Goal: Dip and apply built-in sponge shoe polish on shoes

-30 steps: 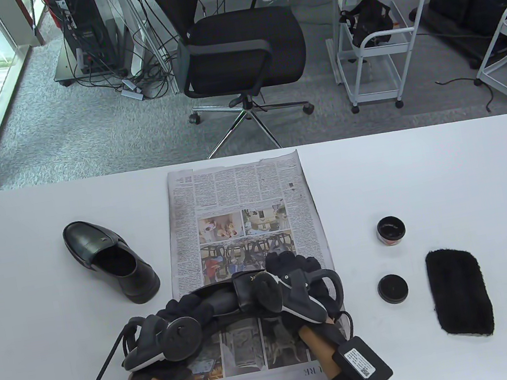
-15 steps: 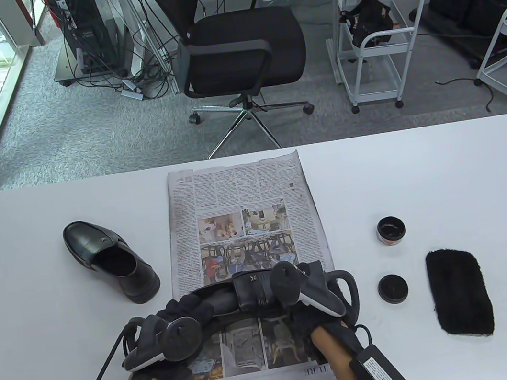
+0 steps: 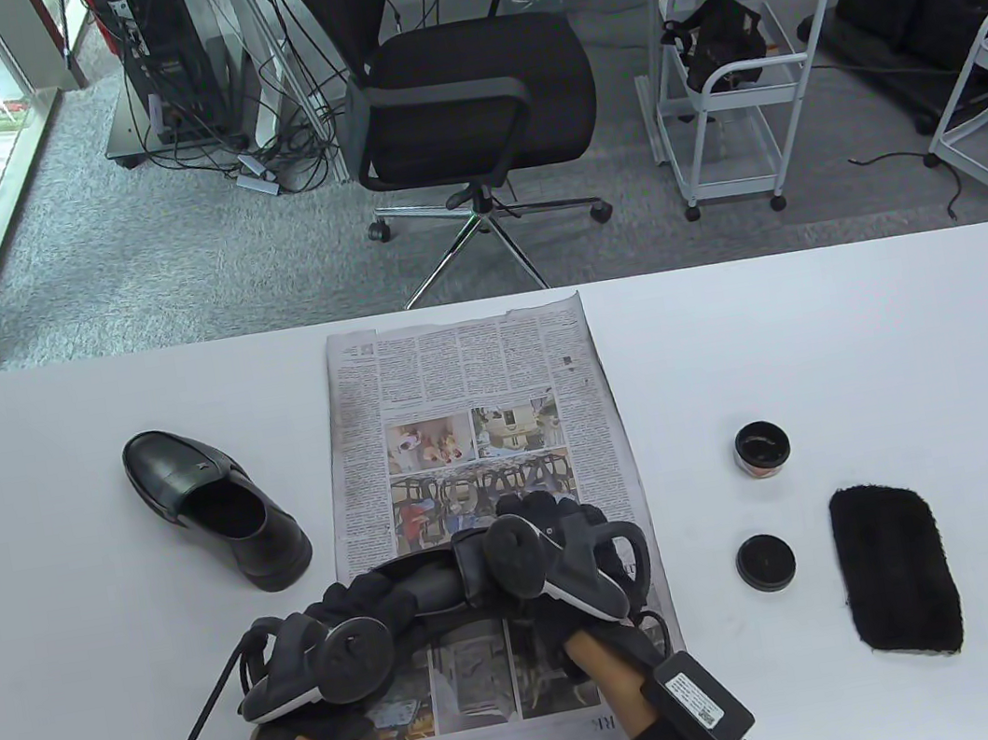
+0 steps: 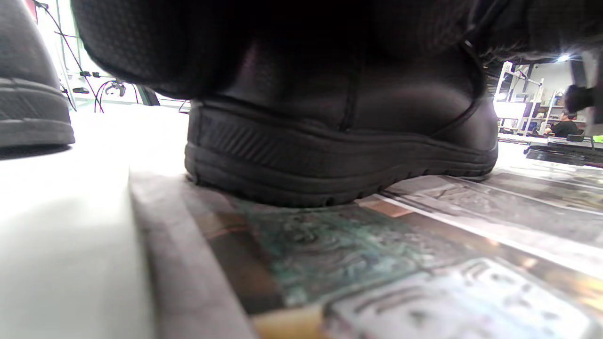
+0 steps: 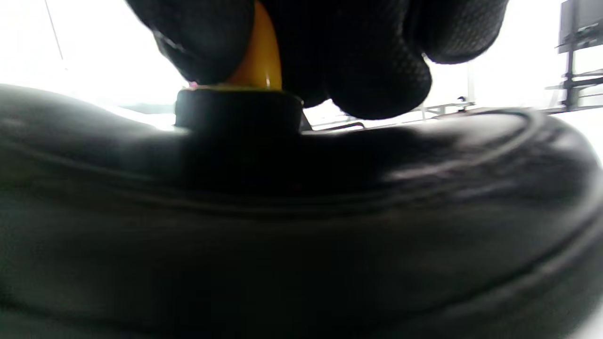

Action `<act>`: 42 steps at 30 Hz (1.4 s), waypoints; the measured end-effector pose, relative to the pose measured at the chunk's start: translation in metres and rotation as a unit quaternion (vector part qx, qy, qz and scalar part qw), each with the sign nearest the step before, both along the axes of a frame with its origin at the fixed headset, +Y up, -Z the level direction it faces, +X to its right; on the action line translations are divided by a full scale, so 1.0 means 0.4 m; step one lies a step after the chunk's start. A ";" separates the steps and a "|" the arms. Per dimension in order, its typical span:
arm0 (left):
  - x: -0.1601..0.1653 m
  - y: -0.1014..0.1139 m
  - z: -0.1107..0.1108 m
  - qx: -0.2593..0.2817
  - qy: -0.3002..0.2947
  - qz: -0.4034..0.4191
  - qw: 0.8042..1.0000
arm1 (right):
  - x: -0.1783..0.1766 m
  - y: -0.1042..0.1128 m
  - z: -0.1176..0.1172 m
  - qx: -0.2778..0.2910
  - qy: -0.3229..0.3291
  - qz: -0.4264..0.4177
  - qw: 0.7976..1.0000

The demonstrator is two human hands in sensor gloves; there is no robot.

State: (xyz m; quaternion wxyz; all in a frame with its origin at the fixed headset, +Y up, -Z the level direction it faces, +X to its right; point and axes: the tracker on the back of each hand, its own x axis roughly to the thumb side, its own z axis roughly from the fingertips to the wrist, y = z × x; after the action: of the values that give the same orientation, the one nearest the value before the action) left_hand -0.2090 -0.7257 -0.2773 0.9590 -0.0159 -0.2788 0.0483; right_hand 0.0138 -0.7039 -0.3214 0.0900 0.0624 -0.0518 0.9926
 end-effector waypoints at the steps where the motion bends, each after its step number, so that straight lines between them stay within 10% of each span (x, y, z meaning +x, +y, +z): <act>1: 0.000 0.000 0.000 0.000 0.000 0.000 1.000 | 0.009 -0.004 -0.003 -0.002 -0.011 0.004 1.000; 12: 0.000 0.000 -0.001 0.000 0.000 0.001 1.000 | 0.080 0.022 0.031 -0.063 -0.037 0.025 0.997; 19: 0.000 0.000 -0.001 0.000 0.000 0.001 1.000 | 0.019 0.023 0.057 -0.144 0.033 -0.102 0.984; 29: 0.000 0.000 -0.001 -0.002 -0.001 0.000 1.000 | -0.059 0.030 0.049 0.002 0.090 -0.079 0.993; 42: -0.001 0.001 -0.003 -0.003 0.000 0.000 1.000 | 0.043 0.013 0.025 -0.028 -0.023 0.025 0.999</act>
State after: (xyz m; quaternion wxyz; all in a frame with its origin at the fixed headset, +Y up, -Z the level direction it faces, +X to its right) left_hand -0.2094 -0.7253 -0.2784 0.9588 -0.0189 -0.2790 0.0491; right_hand 0.0312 -0.6988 -0.3113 0.0655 0.0385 -0.0248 0.9968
